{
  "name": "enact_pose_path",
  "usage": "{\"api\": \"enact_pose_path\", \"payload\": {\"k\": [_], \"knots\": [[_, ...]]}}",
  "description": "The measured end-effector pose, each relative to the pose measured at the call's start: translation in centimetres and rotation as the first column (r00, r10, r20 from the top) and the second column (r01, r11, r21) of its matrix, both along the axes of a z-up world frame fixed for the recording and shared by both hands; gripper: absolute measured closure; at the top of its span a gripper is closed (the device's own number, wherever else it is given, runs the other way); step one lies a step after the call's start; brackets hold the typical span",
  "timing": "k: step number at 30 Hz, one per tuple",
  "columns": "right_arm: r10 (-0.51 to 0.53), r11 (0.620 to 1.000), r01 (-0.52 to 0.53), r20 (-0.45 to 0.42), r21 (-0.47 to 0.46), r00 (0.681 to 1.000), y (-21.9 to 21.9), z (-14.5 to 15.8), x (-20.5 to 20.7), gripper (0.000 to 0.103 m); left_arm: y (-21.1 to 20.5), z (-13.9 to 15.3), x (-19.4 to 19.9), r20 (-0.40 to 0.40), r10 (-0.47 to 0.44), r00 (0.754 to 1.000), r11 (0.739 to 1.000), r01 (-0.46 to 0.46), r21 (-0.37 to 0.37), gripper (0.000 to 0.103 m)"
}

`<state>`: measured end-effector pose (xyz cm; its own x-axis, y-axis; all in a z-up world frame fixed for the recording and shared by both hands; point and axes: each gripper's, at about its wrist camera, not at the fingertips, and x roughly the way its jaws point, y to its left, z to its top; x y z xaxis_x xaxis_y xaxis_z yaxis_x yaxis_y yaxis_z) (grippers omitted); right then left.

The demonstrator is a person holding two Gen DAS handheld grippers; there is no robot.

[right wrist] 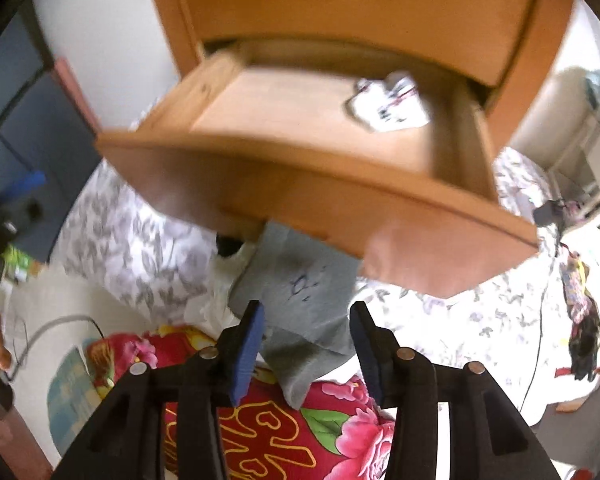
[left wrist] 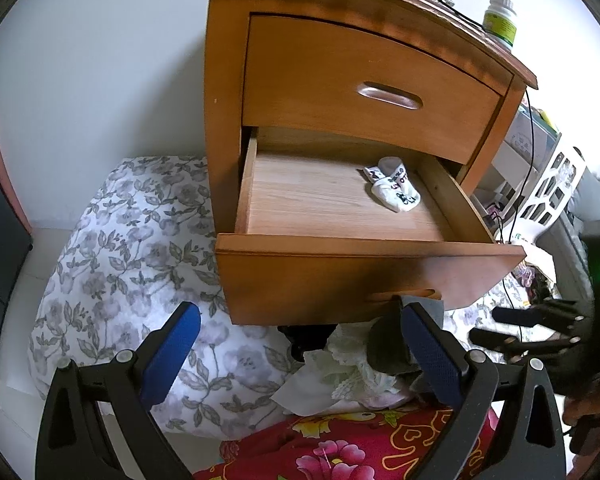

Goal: Organize soft objects
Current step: 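Lower the grey cloth onto the garment pile and open the right gripper, then withdraw the right gripper from the grey cloth, then reach the left gripper into the drawer toward the small white Hello Kitty sock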

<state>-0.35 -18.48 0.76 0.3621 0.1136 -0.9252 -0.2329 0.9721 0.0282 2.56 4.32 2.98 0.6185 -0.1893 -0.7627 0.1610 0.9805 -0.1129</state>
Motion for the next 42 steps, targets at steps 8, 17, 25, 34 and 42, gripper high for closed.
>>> {"api": "enact_pose_path", "payload": {"k": [8,17,25,34,42], "knots": [[-0.123,0.992,0.121,0.068,0.036,0.990,-2.3,2.2,-1.4,0.030,-0.9,0.2,-0.2,0.001,-0.024,1.000,1.000,0.024,0.014,0.003],[-0.164,0.986,0.161,0.071,0.047,0.984,-3.5,1.9,-1.7,0.011,-1.6,0.3,-0.2,-0.001,-0.042,0.999,0.999,0.042,0.031,0.003],[-0.190,0.980,0.184,0.085,0.070,0.978,-4.6,1.7,-1.8,0.000,-2.1,0.1,-0.1,-0.004,-0.050,0.999,0.998,0.050,0.044,0.003],[-0.225,0.973,0.217,0.112,0.082,0.968,-5.7,1.7,-1.8,0.000,-2.9,-0.2,0.6,-0.029,-0.045,0.999,0.998,0.047,0.050,0.003],[-0.230,0.971,0.221,0.101,0.092,0.968,-6.3,0.9,-1.6,0.000,-3.5,-0.1,2.1,-0.055,-0.046,0.997,0.998,0.048,0.043,0.003]]}}
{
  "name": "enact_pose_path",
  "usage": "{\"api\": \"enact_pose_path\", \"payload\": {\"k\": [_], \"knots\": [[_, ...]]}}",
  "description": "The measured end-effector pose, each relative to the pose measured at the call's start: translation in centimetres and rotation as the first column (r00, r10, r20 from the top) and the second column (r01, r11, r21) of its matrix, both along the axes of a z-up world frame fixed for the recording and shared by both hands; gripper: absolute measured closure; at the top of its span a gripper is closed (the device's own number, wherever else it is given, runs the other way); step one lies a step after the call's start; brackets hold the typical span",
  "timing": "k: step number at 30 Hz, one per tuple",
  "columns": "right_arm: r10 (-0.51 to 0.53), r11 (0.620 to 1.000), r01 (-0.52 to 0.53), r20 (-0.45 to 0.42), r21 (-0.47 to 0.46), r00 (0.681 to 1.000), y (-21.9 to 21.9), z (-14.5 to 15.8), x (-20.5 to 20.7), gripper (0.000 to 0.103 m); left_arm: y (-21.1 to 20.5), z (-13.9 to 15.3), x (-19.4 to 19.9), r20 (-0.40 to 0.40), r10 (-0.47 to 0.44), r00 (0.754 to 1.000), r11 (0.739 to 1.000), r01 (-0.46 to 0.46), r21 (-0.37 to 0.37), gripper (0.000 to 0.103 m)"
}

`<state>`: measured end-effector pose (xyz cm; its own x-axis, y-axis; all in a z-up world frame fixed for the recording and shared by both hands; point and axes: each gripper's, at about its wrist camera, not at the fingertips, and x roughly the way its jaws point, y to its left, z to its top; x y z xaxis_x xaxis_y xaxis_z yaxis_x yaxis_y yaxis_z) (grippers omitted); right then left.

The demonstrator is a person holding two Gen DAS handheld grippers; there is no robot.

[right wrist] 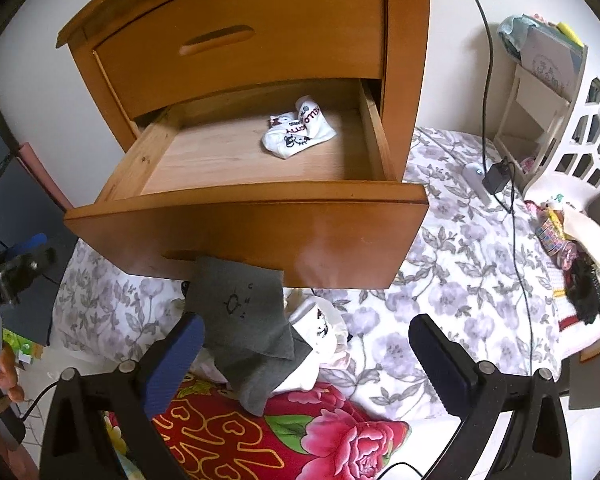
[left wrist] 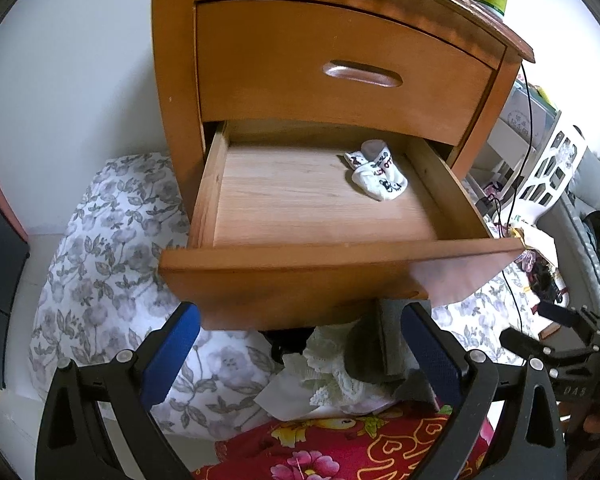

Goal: Organize soft objects
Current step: 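Reach the left gripper into the drawer toward the small white Hello Kitty sock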

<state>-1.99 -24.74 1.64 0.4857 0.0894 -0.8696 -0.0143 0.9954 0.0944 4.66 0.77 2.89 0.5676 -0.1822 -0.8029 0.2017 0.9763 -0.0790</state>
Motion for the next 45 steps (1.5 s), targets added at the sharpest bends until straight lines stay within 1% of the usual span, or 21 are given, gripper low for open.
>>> {"api": "enact_pose_path", "payload": {"k": [6,10,13,16,17,18,20,23,26,28,31,35,37,41,45], "knots": [[0.020,1.000,-0.020,-0.012,0.022,1.000,0.0,-0.7,0.1,0.000,-1.0,1.8,2.3,0.033,-0.023,0.999,1.000,0.022,0.021,0.003],[0.010,0.999,-0.010,-0.012,0.034,1.000,-0.5,-1.0,0.3,0.000,-2.0,3.4,4.6,0.055,-0.043,0.998,0.998,0.041,0.039,0.003],[-0.003,0.999,0.004,-0.016,0.041,1.000,-1.0,-1.2,0.5,0.000,-3.1,4.5,6.7,0.068,-0.059,0.996,0.996,0.055,0.065,0.003],[-0.007,0.999,0.009,-0.023,0.048,1.000,-1.3,-1.5,0.6,0.000,-4.6,5.0,8.9,0.069,-0.083,0.994,0.991,0.075,0.112,0.004],[-0.009,0.999,0.011,-0.025,0.049,1.000,-1.4,-1.6,0.6,0.000,-5.2,5.0,9.5,0.062,-0.094,0.994,0.989,0.086,0.124,0.007],[-0.012,0.999,0.013,-0.027,0.052,1.000,-1.5,-1.7,0.7,0.000,-5.5,4.8,9.9,0.053,-0.103,0.993,0.987,0.095,0.132,0.013],[-0.017,0.998,0.019,-0.030,0.056,0.999,-1.8,-1.9,0.8,0.000,-6.6,4.2,10.8,0.022,-0.126,0.992,0.981,0.121,0.148,0.018],[-0.025,0.998,0.027,-0.036,0.061,0.999,-2.1,-2.2,1.0,0.000,-8.6,2.5,11.8,-0.030,-0.159,0.987,0.967,0.162,0.197,0.022],[-0.029,0.997,0.032,-0.042,0.068,0.999,-2.3,-2.5,1.1,0.000,-10.4,0.9,12.4,-0.074,-0.182,0.981,0.957,0.193,0.214,0.030],[-0.029,0.997,0.032,-0.047,0.071,0.998,-2.4,-2.7,1.2,0.000,-11.3,0.1,12.8,-0.091,-0.187,0.978,0.953,0.203,0.225,0.032],[-0.027,0.997,0.031,-0.051,0.077,0.998,-2.6,-2.9,1.2,0.000,-13.2,-0.9,13.4,-0.108,-0.218,0.970,0.933,0.239,0.270,0.036],[-0.029,0.996,0.034,-0.059,0.084,0.998,-2.9,-3.3,1.4,0.000,-16.4,-2.7,13.9,-0.145,-0.282,0.948,0.884,0.316,0.344,0.037],[-0.029,0.996,0.035,-0.064,0.088,0.998,-3.0,-3.5,1.5,0.000,-17.4,-3.4,14.2,-0.163,-0.297,0.941,0.869,0.337,0.362,0.038],[-0.023,0.995,0.030,-0.073,0.096,0.997,-3.1,-3.9,1.5,0.000,-19.5,-5.4,14.9,-0.218,-0.333,0.917,0.824,0.396,0.405,0.040],[-0.022,0.994,0.030,-0.079,0.103,0.997,-3.3,-4.3,1.7,0.000,-20.5,-7.3,15.7,-0.257,-0.334,0.907,0.800,0.417,0.431,0.040]]}}
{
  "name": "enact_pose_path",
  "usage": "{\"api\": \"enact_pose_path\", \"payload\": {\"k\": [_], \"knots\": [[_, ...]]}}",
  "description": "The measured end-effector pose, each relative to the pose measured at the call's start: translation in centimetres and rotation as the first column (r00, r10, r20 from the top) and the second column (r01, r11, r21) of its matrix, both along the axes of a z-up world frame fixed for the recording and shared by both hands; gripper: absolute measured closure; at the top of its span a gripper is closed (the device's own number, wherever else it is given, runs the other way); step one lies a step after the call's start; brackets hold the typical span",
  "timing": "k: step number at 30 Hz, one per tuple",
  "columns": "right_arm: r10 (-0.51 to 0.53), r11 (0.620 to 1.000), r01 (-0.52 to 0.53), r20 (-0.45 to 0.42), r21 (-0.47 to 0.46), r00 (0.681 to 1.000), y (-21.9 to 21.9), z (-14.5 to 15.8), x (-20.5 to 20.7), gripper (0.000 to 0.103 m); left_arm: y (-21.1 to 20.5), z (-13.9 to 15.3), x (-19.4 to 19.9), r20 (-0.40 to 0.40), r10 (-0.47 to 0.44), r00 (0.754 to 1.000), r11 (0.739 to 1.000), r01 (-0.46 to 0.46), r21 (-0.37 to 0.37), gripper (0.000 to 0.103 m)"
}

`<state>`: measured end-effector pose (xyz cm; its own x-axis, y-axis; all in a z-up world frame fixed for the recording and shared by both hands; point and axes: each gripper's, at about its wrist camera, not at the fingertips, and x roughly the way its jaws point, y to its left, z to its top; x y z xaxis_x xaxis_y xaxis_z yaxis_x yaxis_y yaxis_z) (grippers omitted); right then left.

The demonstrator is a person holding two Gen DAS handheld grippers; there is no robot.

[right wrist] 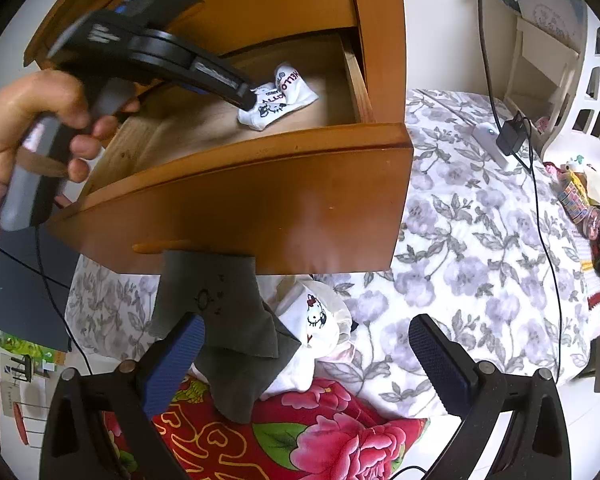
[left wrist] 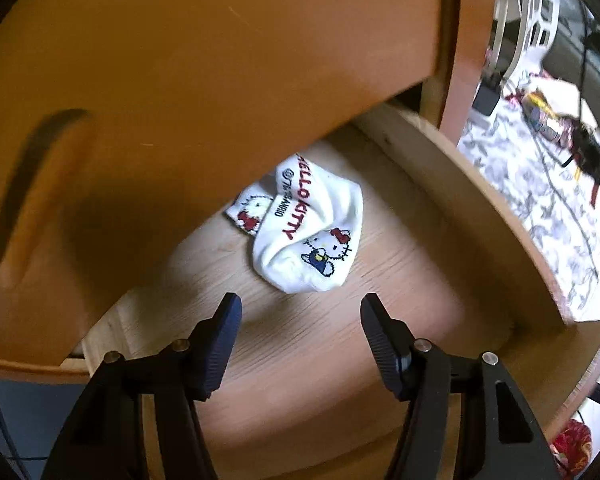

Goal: Organize soft objects
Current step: 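Reach the left gripper into the drawer toward the small white Hello Kitty sock, then close the left gripper on the small white Hello Kitty sock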

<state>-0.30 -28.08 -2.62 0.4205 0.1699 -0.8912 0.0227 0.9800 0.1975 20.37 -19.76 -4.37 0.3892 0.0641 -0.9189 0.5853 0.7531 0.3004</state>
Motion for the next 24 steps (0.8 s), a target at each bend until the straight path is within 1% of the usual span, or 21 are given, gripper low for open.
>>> {"api": "enact_pose_path", "payload": {"k": [2,7,13,15,19,21,24], "knots": [[0.001,1.000,-0.001,-0.003,0.004,1.000,-0.1,-0.2,0.1,0.000,-0.2,-0.7,0.4,-0.009,0.003,1.000,1.000,-0.003,0.015,0.044],[0.003,1.000,-0.003,-0.009,0.014,1.000,-0.2,-0.6,0.3,0.000,-0.8,-2.1,1.3,-0.027,0.008,1.000,0.999,-0.007,0.036,0.046],[0.007,1.000,-0.007,-0.014,0.021,1.000,-0.3,-0.9,0.6,0.000,-1.7,-3.6,2.2,-0.036,0.009,0.999,0.997,-0.006,0.075,0.054],[0.007,1.000,-0.007,-0.015,0.024,1.000,-0.4,-1.0,0.7,0.000,-2.1,-3.9,2.5,-0.047,0.009,0.999,0.997,-0.005,0.082,0.061],[0.004,1.000,-0.003,-0.019,0.028,1.000,-0.6,-1.2,0.9,0.000,-2.8,-3.9,3.0,-0.038,0.003,0.999,0.996,0.001,0.086,0.066],[0.004,1.000,-0.003,-0.022,0.030,1.000,-0.6,-1.3,0.9,0.000,-2.8,-4.2,3.4,-0.051,0.012,0.999,0.996,-0.008,0.089,0.076],[0.004,1.000,-0.003,-0.023,0.031,1.000,-0.7,-1.4,1.0,0.000,-3.0,-4.1,3.7,-0.061,0.016,0.998,0.997,-0.012,0.076,0.087]]}}
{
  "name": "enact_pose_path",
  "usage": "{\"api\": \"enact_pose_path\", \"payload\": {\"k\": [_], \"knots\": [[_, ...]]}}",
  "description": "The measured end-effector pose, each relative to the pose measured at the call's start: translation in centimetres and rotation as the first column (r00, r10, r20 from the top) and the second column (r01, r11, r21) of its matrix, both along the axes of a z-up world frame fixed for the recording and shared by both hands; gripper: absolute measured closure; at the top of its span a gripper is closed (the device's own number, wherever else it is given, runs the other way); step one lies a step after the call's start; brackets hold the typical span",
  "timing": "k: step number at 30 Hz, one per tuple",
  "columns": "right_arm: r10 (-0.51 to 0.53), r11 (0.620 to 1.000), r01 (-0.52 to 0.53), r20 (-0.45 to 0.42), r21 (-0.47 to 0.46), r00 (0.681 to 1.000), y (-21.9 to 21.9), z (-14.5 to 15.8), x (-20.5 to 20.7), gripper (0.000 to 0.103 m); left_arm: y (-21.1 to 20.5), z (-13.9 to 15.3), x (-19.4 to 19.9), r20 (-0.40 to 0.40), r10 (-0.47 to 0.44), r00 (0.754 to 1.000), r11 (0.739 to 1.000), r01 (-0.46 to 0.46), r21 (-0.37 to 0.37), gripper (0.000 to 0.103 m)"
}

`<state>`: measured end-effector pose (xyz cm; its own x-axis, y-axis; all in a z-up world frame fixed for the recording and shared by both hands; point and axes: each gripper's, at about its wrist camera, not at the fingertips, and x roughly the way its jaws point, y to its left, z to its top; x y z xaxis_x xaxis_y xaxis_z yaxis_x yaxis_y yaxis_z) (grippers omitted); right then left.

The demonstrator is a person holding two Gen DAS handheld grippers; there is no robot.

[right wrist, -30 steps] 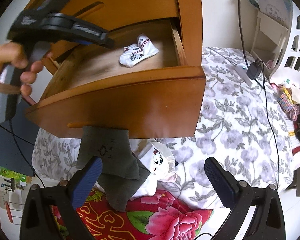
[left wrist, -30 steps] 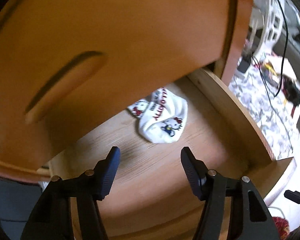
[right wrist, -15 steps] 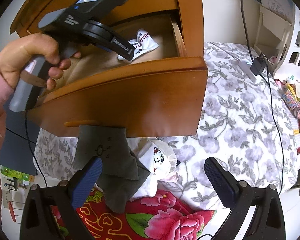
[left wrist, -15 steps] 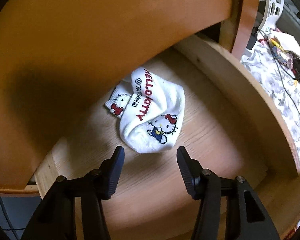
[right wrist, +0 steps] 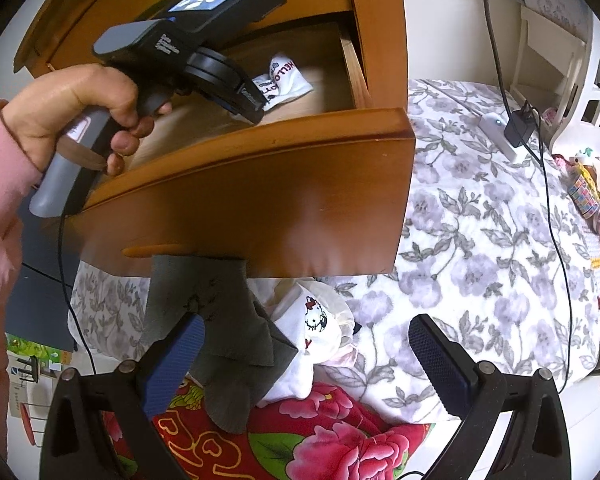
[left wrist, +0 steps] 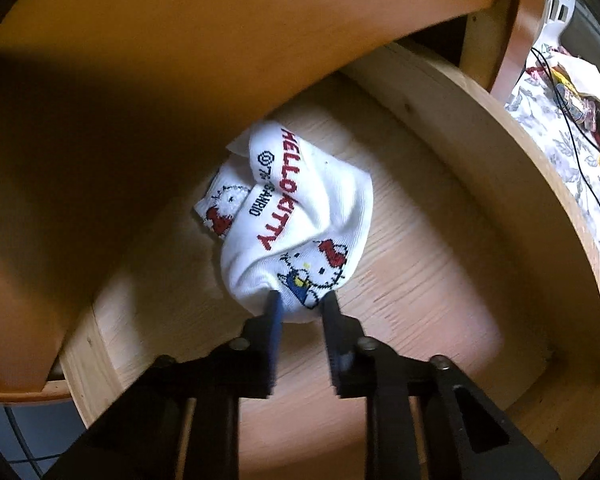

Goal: Organize soft objects
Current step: 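Close the left gripper on the small white Hello Kitty sock, then lift the Hello Kitty sock up out of the drawer with the left gripper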

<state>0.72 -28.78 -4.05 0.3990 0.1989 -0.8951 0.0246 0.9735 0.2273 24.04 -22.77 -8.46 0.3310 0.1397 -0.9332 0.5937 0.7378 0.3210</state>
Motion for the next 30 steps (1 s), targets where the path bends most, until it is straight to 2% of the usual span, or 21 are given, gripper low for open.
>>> {"api": "enact_pose_path", "payload": {"k": [2,5,13,19,25,30], "knots": [[-0.002,1.000,0.002,-0.001,-0.001,1.000,0.0,0.0,0.0,0.000,-0.1,0.2,0.1,0.009,-0.001,1.000,1.000,0.001,-0.005,0.093],[-0.004,1.000,0.004,-0.003,0.001,1.000,-0.1,-0.1,0.0,0.000,0.0,0.4,0.3,0.008,0.009,1.000,1.000,-0.009,-0.020,0.096],[-0.008,1.000,0.008,0.006,-0.010,1.000,0.1,0.5,-0.3,0.000,1.6,2.2,0.1,0.019,0.029,0.999,0.996,-0.027,-0.086,0.098],[-0.001,1.000,0.001,0.022,-0.016,1.000,0.7,1.4,-1.0,0.000,3.3,4.0,-1.9,0.041,0.051,0.998,0.986,-0.044,-0.158,0.098],[0.004,1.000,-0.002,0.041,-0.028,0.999,1.3,2.4,-1.9,0.000,6.2,5.8,-4.8,0.062,0.115,0.991,0.959,-0.094,-0.268,0.098],[0.011,0.999,-0.009,0.052,-0.038,0.999,1.9,3.1,-2.6,0.000,9.5,6.9,-6.5,0.079,0.191,0.978,0.912,-0.148,-0.382,0.098]]}}
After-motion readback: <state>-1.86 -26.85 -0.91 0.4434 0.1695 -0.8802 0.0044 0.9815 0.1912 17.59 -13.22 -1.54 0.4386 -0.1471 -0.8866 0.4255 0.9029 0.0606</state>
